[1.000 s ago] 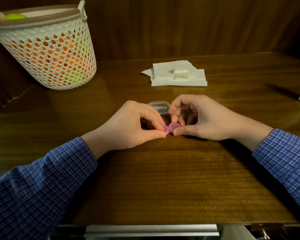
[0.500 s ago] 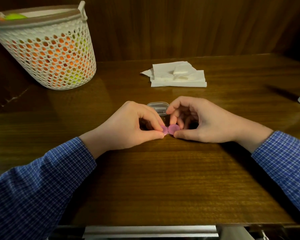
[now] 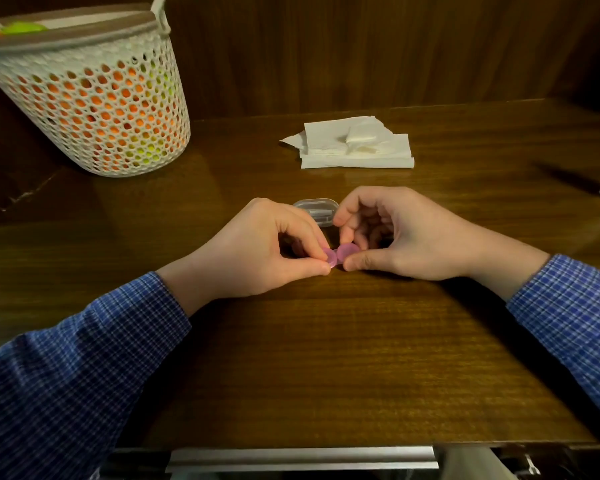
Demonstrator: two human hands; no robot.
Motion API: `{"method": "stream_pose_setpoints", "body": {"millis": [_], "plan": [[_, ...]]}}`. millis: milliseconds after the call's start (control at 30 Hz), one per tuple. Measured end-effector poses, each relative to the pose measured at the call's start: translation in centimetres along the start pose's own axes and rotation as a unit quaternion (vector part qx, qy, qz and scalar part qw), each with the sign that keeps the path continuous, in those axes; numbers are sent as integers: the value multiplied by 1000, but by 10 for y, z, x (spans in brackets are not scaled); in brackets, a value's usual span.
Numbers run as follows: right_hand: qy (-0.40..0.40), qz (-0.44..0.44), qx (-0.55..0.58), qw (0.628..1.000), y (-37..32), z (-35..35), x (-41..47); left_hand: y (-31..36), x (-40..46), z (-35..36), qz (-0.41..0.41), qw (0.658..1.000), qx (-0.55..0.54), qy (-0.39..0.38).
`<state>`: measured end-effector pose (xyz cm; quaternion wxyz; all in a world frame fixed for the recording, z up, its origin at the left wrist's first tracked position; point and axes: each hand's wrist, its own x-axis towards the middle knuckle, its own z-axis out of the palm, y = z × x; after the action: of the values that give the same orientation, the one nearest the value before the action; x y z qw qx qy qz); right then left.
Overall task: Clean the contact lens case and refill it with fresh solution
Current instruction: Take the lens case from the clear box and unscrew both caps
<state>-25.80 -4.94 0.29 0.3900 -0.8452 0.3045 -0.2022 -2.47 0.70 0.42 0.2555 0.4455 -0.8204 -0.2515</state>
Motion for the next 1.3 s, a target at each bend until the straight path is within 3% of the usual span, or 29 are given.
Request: {"method": "stream_pose_setpoints", "body": {"millis": [300,633,1100,1300], "plan": [[-31,-11,-9,999,-2,-3,-1,1,0,0,4,1000,2,-3],[35,-12,-69,997,1,6,0,0,0,0,1,1000,13,3],[-32,-36,-40,998,1,-2,0,1,0,-1,-1,1000,3,-2],[-8,-50,-66,997,3,1,-1,0,0,-1,0,1000,-2,-2]]}}
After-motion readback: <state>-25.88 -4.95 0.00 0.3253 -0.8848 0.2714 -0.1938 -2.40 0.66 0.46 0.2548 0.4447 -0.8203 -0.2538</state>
